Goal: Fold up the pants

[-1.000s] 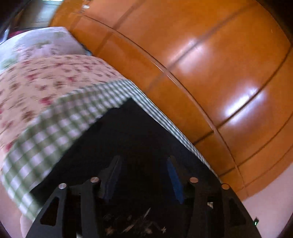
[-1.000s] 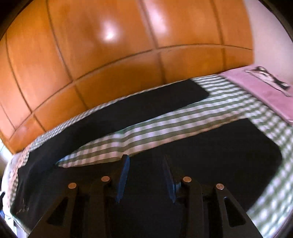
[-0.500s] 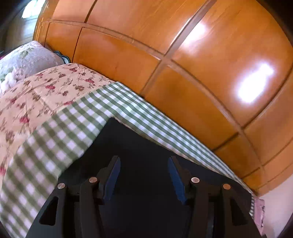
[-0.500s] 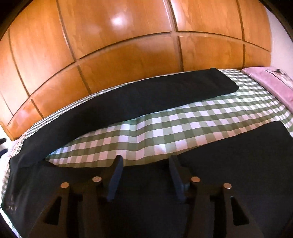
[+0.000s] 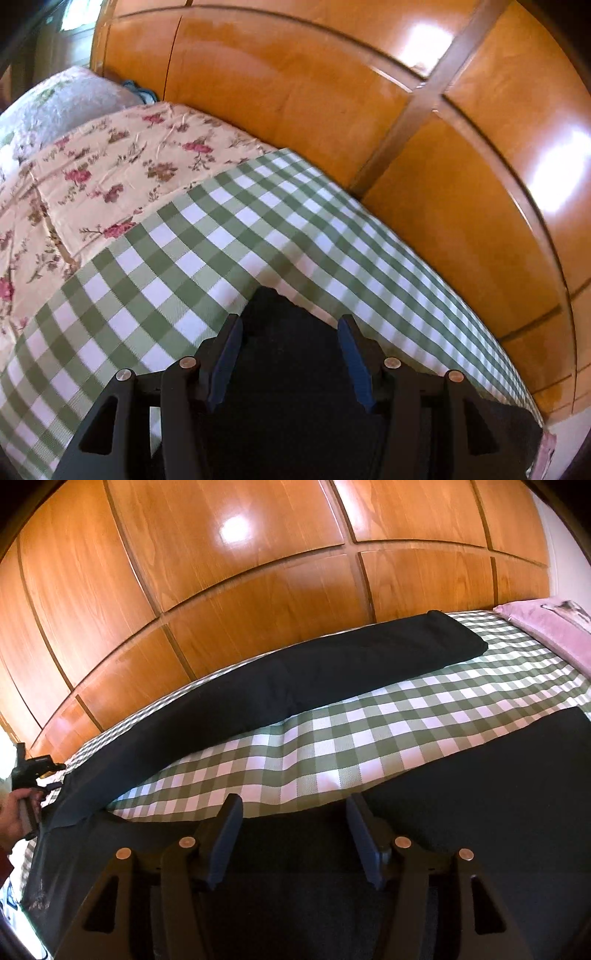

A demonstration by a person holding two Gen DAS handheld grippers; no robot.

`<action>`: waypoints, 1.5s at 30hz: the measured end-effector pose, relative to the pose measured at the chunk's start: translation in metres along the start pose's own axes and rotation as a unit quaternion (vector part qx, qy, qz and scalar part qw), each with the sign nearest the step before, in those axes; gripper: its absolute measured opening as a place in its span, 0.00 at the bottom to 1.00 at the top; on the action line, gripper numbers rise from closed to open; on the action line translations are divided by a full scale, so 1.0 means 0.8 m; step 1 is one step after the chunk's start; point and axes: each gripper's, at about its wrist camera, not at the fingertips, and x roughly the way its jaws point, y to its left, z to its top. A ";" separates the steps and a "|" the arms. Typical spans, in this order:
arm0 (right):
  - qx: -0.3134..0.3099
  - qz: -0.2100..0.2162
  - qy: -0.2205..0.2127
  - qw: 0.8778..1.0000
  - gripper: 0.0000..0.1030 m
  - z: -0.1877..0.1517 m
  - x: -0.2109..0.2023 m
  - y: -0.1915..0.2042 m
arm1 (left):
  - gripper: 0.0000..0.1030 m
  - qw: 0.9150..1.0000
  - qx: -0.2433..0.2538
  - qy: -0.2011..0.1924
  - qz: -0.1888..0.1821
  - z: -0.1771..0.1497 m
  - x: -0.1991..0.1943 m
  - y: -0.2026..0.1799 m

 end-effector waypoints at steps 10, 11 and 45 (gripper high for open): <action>0.004 0.005 -0.002 1.000 0.58 0.000 0.000 -0.002 | 0.27 0.998 0.032 -0.047 0.011 -0.012 0.009 0.002; 0.004 0.004 -0.002 1.000 0.58 0.000 0.000 -0.002 | 0.23 0.999 0.024 -0.045 0.002 -0.011 0.009 0.005; 0.008 0.005 -0.002 1.000 0.58 0.000 -0.001 -0.001 | 0.11 0.977 -0.050 -0.102 -0.180 -0.242 -0.197 0.094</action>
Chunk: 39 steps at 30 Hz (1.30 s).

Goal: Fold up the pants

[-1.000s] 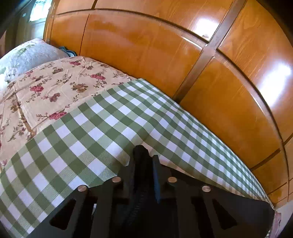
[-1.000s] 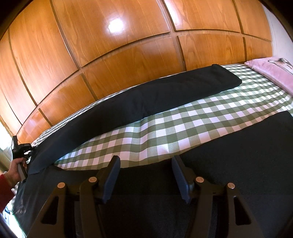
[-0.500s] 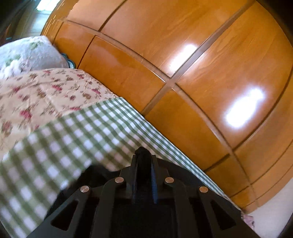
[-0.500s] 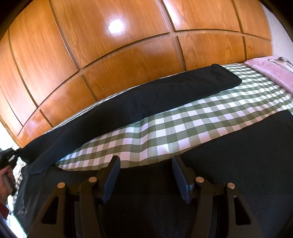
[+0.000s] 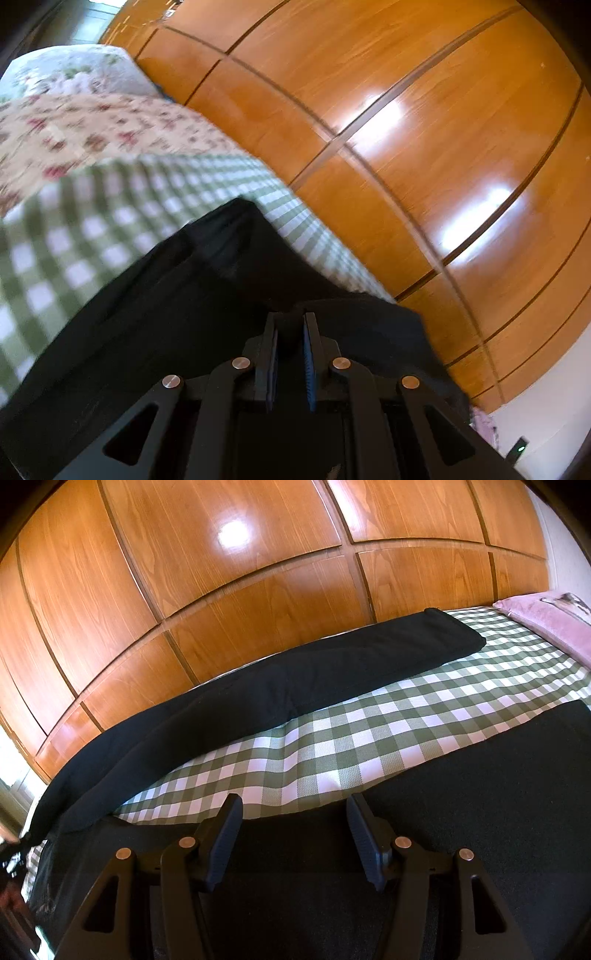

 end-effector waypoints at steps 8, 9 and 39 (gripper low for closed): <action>-0.049 -0.035 0.030 0.998 0.67 0.005 0.010 0.023 | 0.11 0.999 -0.028 -0.010 -0.021 -0.017 -0.002 0.025; -0.067 -0.045 0.040 0.996 0.69 0.008 0.013 0.032 | 0.11 0.999 -0.031 -0.010 -0.026 -0.018 -0.003 0.027; 0.089 0.052 0.260 0.960 0.52 0.140 0.249 0.303 | 0.11 0.998 -0.029 -0.025 -0.059 -0.026 -0.009 0.032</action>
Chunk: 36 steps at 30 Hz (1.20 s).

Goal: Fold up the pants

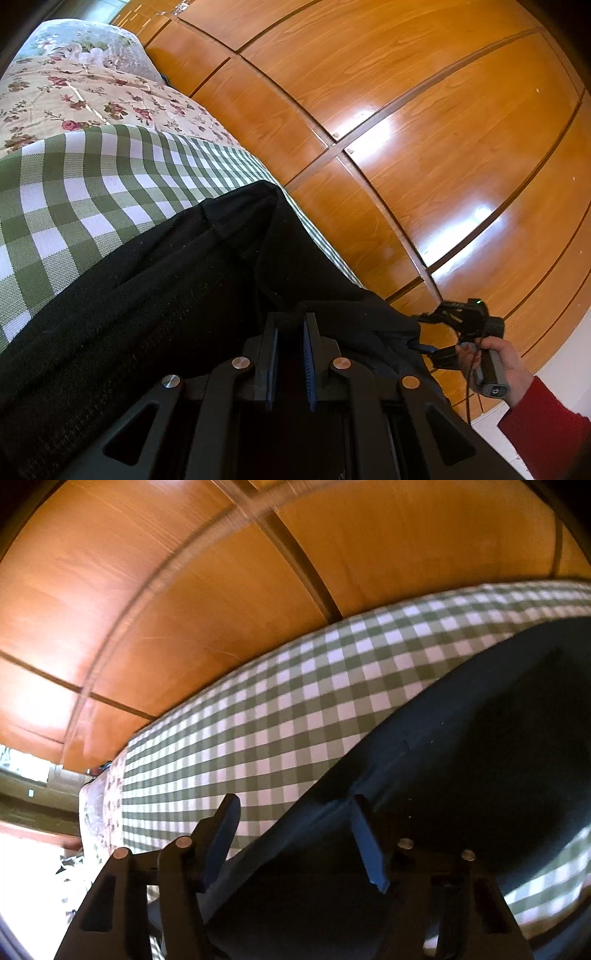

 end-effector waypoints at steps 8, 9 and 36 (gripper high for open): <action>0.021 0.056 0.009 0.998 0.11 -0.021 -0.007 -0.033 | 0.11 1.000 -0.005 -0.002 -0.009 0.001 -0.001 0.003; 0.014 0.065 0.004 0.998 0.11 -0.027 -0.017 -0.034 | 0.11 1.000 -0.006 -0.002 -0.010 0.001 -0.002 0.003; -0.115 0.130 -0.123 0.977 0.11 -0.293 -0.141 -0.115 | 0.32 0.984 -0.158 -0.033 -0.073 -0.023 -0.105 0.050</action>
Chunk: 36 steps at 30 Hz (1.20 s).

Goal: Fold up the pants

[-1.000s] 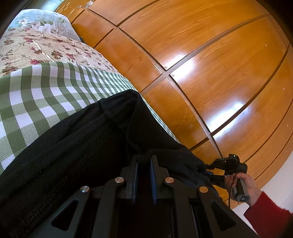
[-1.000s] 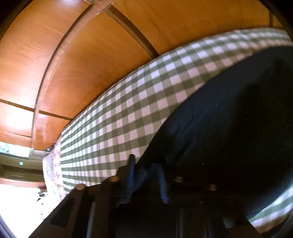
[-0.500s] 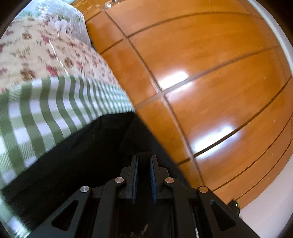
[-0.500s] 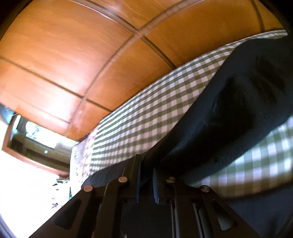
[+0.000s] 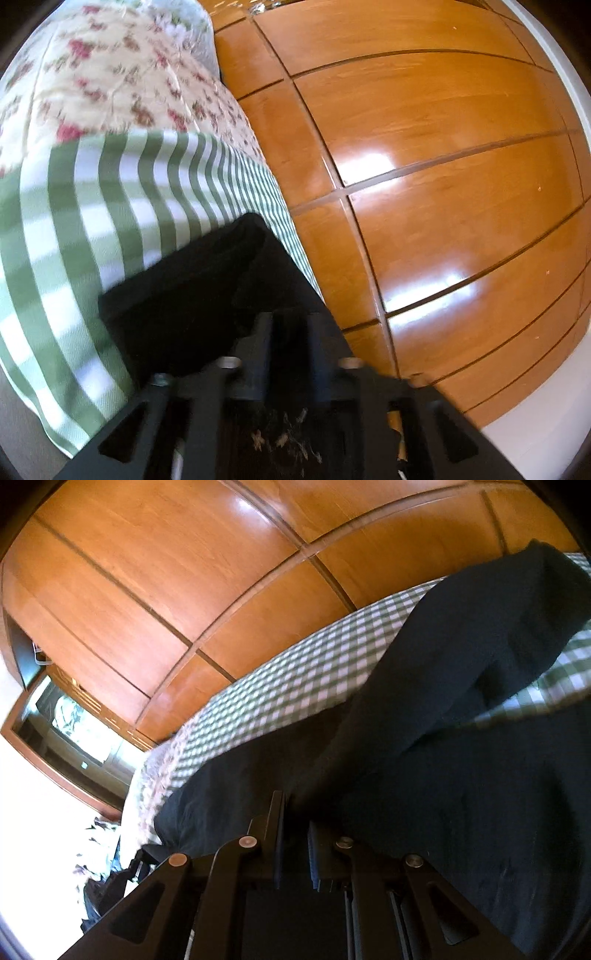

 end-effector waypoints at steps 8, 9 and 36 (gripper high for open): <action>0.017 -0.013 0.020 1.000 0.11 -0.020 0.036 -0.023 | 0.54 1.000 0.007 0.014 0.007 -0.025 -0.003 -0.011; 0.020 -0.012 0.019 1.000 0.11 -0.021 0.038 -0.026 | 0.54 1.000 0.010 0.014 0.012 -0.026 -0.004 -0.012; 0.049 0.006 0.017 0.999 0.11 -0.031 0.028 -0.038 | 0.74 0.993 0.068 0.013 0.098 -0.064 0.004 -0.050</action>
